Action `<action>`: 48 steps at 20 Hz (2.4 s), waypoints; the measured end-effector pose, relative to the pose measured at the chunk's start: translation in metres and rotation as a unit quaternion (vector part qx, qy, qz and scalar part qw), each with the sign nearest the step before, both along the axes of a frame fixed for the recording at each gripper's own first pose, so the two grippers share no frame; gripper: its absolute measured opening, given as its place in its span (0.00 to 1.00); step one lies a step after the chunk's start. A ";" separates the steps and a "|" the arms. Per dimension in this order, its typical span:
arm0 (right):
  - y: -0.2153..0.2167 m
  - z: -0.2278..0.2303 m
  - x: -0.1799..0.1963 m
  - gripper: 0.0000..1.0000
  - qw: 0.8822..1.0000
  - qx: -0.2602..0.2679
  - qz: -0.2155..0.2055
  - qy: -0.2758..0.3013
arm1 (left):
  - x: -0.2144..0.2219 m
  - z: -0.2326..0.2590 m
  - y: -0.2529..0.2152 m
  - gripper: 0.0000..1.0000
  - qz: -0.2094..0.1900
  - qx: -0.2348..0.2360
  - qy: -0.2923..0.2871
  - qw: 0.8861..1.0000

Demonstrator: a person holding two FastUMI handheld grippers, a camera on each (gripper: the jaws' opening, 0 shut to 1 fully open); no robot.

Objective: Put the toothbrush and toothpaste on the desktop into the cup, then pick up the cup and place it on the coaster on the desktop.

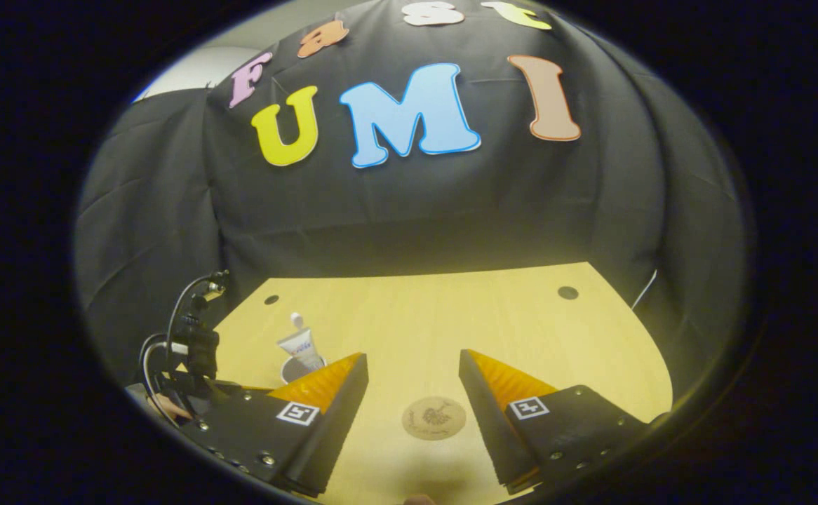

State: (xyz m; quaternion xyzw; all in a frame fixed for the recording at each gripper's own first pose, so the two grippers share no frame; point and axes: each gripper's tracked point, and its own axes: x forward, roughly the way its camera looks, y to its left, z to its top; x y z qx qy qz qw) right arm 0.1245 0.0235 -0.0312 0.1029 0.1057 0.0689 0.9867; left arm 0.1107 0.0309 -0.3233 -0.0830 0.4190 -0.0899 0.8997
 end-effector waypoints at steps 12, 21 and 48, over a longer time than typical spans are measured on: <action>-0.037 -0.022 -0.031 0.83 0.999 0.020 -0.043 0.027 | 0.004 -0.024 -0.011 0.45 -0.023 0.032 0.037 0.999; -0.041 -0.031 -0.040 0.79 0.998 0.025 -0.047 0.038 | 0.005 -0.025 -0.003 0.31 -0.033 0.104 0.014 0.994; -0.093 -0.033 -0.084 0.83 0.994 0.037 -0.103 0.029 | 0.000 0.001 -0.135 0.25 -0.115 0.046 -0.014 0.992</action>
